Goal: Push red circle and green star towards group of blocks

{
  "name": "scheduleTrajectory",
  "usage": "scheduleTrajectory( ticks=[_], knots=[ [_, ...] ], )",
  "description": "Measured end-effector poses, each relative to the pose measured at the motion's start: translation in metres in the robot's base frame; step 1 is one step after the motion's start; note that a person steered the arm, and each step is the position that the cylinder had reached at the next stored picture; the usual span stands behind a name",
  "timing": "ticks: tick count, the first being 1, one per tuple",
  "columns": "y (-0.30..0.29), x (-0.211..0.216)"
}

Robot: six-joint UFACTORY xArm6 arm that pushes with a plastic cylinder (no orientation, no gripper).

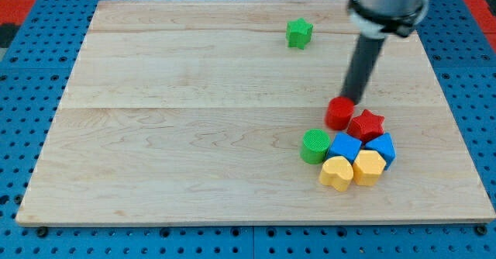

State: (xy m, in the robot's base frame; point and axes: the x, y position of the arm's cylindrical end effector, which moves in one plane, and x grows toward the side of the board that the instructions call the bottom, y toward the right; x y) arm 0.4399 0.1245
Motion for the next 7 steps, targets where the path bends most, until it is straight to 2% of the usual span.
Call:
scheduleTrajectory(
  ticks=[1,2,3,4,5,6,7],
  knots=[
    [0.029,-0.059],
    [0.055,-0.161],
    [0.027,-0.232],
    [-0.04,-0.186],
    [-0.012,-0.114],
    [-0.026,-0.099],
    [-0.027,-0.151]
  ],
)
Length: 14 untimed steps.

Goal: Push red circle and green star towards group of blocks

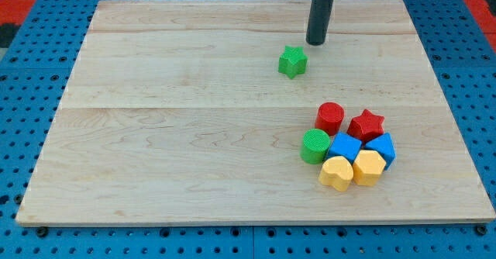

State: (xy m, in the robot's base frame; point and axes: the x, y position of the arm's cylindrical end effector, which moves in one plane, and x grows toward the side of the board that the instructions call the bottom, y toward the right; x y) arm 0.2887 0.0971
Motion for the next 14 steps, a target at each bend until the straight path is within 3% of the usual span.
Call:
scheduleTrajectory(
  ticks=[1,2,3,5,6,7,8,11,12,13,14],
  knots=[
    [-0.064,0.078],
    [-0.048,0.108],
    [-0.106,0.067],
    [-0.005,0.061],
    [0.006,0.057],
    [0.033,0.064],
    [0.062,0.104],
    [0.042,0.142],
    [0.029,0.125],
    [0.042,0.121],
    [0.055,0.146]
  ],
)
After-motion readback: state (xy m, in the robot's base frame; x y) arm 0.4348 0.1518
